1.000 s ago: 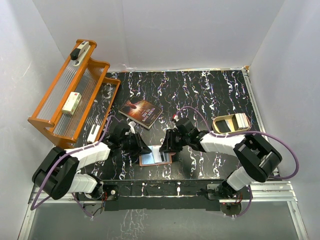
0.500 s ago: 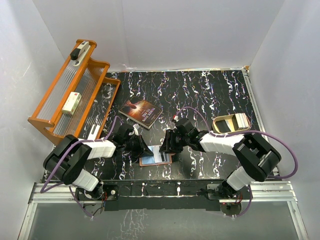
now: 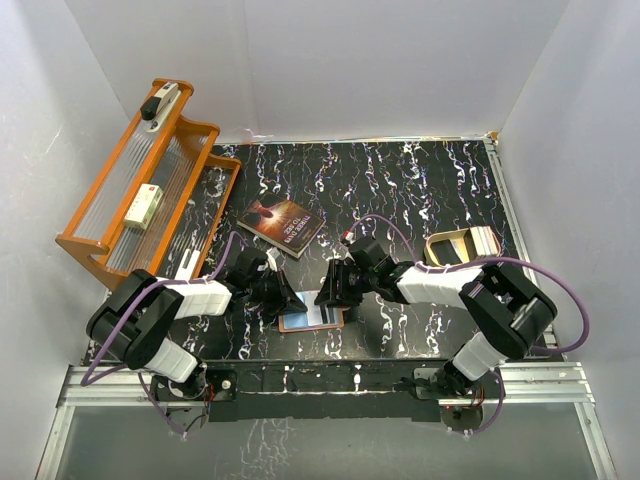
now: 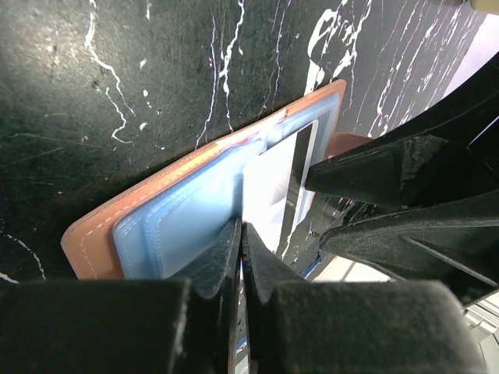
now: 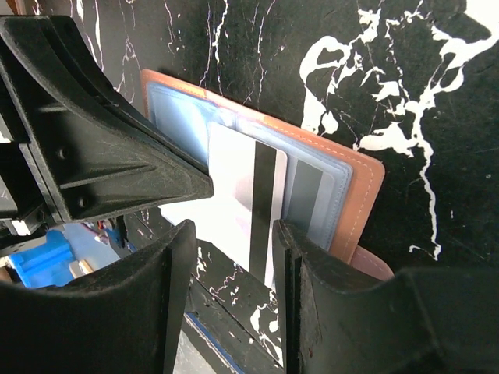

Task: Put the credit cards into the card holder
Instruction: Insert the credit card into the card holder.

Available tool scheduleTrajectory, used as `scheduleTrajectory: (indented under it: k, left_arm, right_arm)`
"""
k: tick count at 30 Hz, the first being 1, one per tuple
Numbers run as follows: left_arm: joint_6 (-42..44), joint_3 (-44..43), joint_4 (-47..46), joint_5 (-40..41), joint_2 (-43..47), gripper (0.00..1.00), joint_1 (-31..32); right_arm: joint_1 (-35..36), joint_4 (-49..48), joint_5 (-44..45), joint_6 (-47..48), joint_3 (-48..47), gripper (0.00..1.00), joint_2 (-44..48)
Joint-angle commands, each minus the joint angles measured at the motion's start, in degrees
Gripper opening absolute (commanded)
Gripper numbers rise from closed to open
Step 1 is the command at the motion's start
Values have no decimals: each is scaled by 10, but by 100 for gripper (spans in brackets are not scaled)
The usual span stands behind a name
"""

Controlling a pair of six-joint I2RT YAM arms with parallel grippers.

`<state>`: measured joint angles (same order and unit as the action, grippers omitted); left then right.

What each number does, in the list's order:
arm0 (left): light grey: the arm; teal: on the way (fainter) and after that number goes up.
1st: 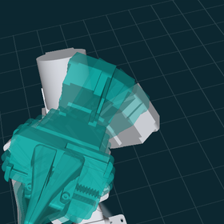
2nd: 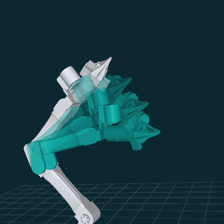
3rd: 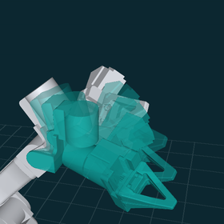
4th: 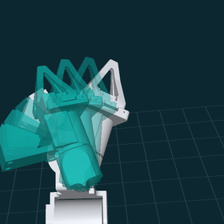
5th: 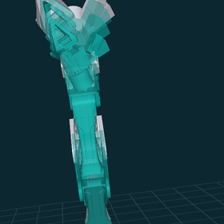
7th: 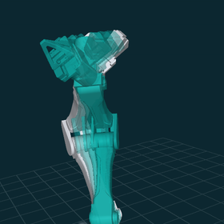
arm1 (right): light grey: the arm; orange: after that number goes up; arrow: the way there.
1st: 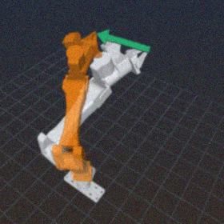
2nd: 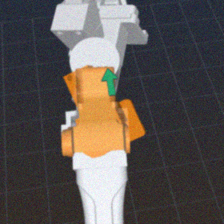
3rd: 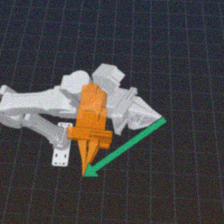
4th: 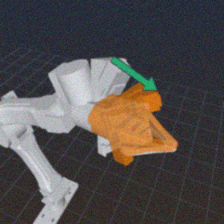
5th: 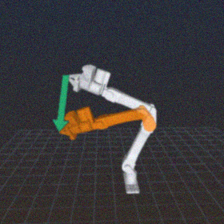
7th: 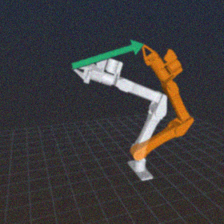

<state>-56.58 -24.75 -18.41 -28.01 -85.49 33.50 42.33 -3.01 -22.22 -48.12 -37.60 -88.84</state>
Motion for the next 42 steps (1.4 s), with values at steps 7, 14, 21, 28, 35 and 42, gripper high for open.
scheduleTrajectory:
  k: [7, 14, 21, 28, 35, 42]
  left_arm:
    - [18, 11, 52, 35, 2, 1, 4]
    - [12, 7, 73, 44, 32, 7, 4]
    - [9, 9, 100, 62, 89, 11, 3]
    - [5, 22, 80, 54, 74, 5, 3]
    - [7, 19, 80, 56, 74, 2, 3]
    - [3, 25, 66, 49, 61, 1, 3]
  right_arm:
    - [3, -160, -55, -73, 39, 39, -7]
    - [3, -191, -56, -92, 54, 35, -3]
    - [3, -216, -53, -105, 71, 31, 6]
    - [4, -297, -70, -146, 95, 30, 2]
    - [4, -353, -78, -176, 112, 28, -9]
    - [3, -450, -89, -228, 132, 26, -43]
